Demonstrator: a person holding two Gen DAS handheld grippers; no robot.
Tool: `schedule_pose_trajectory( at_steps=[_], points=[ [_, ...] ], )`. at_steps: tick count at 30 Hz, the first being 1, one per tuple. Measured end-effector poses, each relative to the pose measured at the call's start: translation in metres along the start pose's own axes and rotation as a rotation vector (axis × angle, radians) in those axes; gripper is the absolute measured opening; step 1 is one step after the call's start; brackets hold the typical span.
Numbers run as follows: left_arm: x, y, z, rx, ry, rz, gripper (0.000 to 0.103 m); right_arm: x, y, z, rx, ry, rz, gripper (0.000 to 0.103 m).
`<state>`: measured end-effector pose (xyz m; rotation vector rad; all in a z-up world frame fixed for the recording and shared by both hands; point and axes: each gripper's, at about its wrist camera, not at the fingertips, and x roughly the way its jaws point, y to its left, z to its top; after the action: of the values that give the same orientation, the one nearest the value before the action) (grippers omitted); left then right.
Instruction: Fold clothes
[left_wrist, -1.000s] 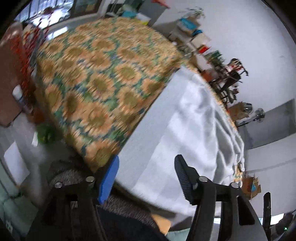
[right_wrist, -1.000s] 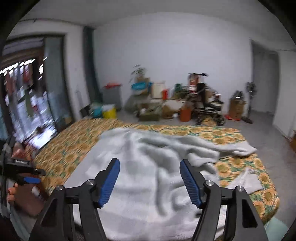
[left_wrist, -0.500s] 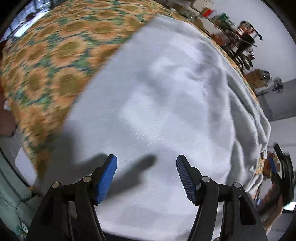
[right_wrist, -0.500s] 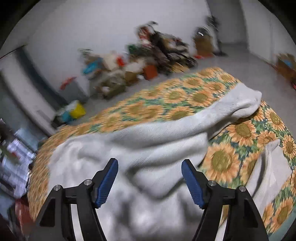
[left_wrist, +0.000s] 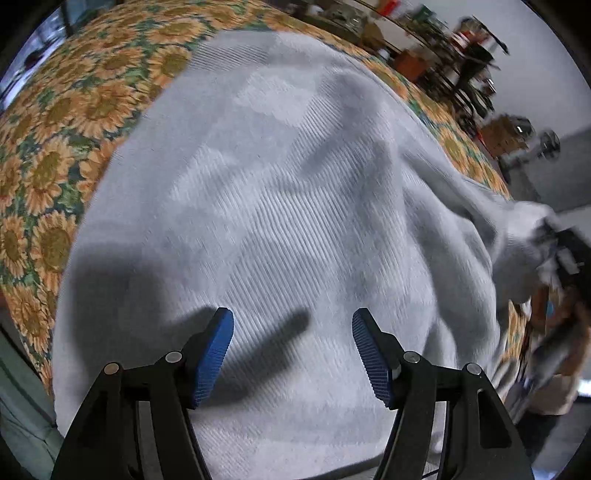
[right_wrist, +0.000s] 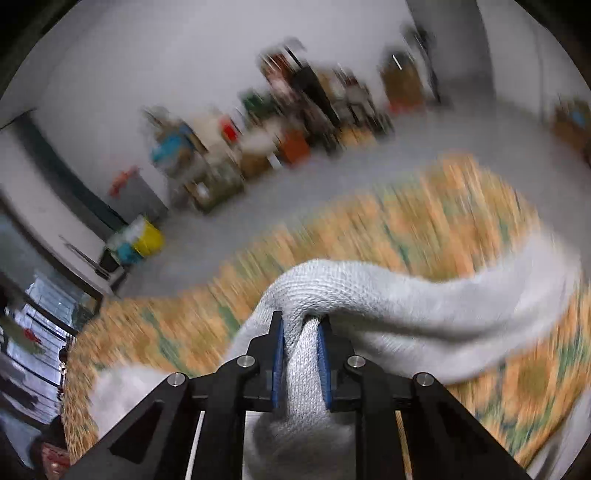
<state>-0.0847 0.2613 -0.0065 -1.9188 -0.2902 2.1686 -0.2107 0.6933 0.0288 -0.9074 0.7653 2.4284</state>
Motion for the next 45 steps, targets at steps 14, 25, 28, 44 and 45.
schedule_pose_trajectory(
  at_steps=[14, 25, 28, 44, 45],
  points=[
    [0.012, 0.004, 0.026, -0.116, -0.034, -0.100, 0.067, -0.013, 0.031, -0.057, -0.284, 0.058, -0.139, 0.075],
    [0.028, -0.015, 0.010, -0.018, 0.049, -0.109, 0.067, -0.020, -0.090, -0.123, -0.129, 0.311, -0.207, 0.060],
    [0.027, -0.017, 0.005, -0.016, 0.044, -0.099, 0.067, -0.026, -0.069, -0.139, -0.241, 0.285, -0.220, 0.005],
    [0.027, -0.058, -0.027, -0.025, 0.135, -0.390, 0.068, -0.104, -0.050, -0.040, -0.276, -0.160, -0.447, 0.038],
    [0.025, -0.053, -0.028, -0.031, 0.121, -0.385, 0.067, -0.103, -0.051, -0.044, -0.263, -0.124, -0.442, 0.055]
  ],
)
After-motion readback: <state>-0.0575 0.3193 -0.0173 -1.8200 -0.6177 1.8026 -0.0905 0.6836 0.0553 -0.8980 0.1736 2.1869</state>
